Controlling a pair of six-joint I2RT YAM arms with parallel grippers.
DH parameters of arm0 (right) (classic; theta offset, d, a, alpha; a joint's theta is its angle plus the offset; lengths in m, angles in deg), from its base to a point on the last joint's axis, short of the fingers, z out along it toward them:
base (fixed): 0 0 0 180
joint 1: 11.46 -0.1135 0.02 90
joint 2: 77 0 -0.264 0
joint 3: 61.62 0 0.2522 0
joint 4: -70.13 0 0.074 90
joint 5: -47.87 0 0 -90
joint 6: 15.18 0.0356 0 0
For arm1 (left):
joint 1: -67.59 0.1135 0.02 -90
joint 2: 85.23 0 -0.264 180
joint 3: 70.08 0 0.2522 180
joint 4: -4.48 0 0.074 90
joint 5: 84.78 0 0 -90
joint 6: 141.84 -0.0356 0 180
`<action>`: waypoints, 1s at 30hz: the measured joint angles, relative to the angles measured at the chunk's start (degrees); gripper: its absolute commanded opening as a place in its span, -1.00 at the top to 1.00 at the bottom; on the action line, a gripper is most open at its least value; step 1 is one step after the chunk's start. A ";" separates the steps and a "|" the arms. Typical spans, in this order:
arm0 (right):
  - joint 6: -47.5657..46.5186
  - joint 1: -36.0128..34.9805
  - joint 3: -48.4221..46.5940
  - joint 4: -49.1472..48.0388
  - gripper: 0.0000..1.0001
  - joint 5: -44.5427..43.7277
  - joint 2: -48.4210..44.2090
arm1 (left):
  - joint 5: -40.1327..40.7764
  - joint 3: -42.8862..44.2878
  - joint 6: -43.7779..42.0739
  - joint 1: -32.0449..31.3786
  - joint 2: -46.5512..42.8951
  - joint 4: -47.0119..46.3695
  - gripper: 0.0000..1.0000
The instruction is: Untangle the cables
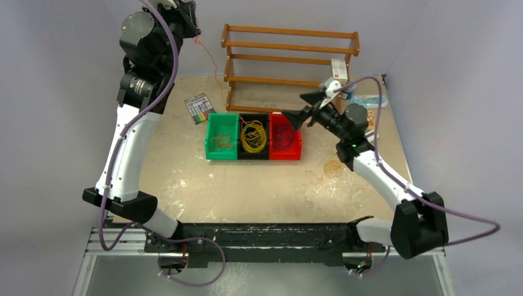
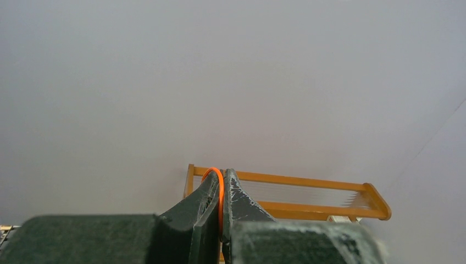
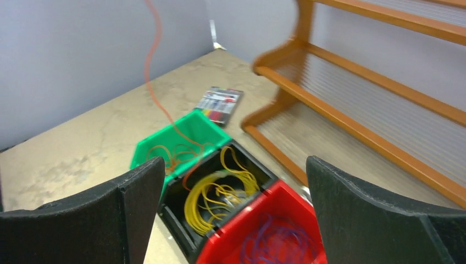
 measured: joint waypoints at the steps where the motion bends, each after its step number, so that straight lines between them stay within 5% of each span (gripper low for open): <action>1: -0.63 -1.95 -0.59 -0.96 -0.99 0.28 1.40 | 0.00 0.00 -0.04 0.02 -0.02 -0.04 1.00; 10: -7.04 -10.73 -12.48 -9.03 -0.85 6.43 20.13 | 0.11 -0.87 -0.44 0.02 -0.92 -0.20 1.00; 22: -14.78 -16.13 -24.63 -7.74 -0.65 10.45 37.77 | 0.09 -1.84 -0.50 0.02 -2.16 -0.20 1.00; 30: -16.79 -17.57 -29.31 -5.90 0.27 10.67 43.34 | 0.11 -3.63 -0.52 0.02 -3.23 -0.07 1.00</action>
